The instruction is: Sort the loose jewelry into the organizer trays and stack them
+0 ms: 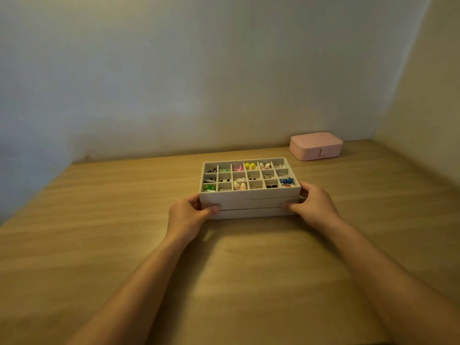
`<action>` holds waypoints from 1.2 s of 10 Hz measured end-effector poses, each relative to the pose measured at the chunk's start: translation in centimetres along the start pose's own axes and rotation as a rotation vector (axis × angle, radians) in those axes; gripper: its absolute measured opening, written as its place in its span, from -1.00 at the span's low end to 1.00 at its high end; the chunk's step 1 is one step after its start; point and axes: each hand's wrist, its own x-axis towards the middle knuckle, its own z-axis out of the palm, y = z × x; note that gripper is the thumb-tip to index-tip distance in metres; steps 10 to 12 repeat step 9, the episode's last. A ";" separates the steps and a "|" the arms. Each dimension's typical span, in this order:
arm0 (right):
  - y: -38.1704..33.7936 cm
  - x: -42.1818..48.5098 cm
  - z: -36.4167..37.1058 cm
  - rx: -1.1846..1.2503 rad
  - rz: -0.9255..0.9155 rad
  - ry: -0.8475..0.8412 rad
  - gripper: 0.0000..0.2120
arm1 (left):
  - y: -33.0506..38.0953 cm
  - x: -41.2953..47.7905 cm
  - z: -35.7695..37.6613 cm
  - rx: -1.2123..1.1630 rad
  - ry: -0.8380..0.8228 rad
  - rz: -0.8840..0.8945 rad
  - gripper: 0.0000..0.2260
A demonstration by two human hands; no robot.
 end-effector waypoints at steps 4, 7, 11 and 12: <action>1.7 15.8 -0.4 0.051 0.098 0.271 -0.48 | 1.2 15.2 8.5 0.014 0.012 0.027 -0.61; 2.2 19.2 1.6 0.060 0.196 0.571 -0.62 | 1.9 18.4 11.3 0.034 0.005 0.024 -0.63; 1.4 19.4 1.0 -0.034 0.257 0.524 -0.68 | 2.4 18.3 10.9 0.196 -0.129 -0.023 -0.51; 1.4 19.4 1.0 -0.034 0.257 0.524 -0.68 | 2.4 18.3 10.9 0.196 -0.129 -0.023 -0.51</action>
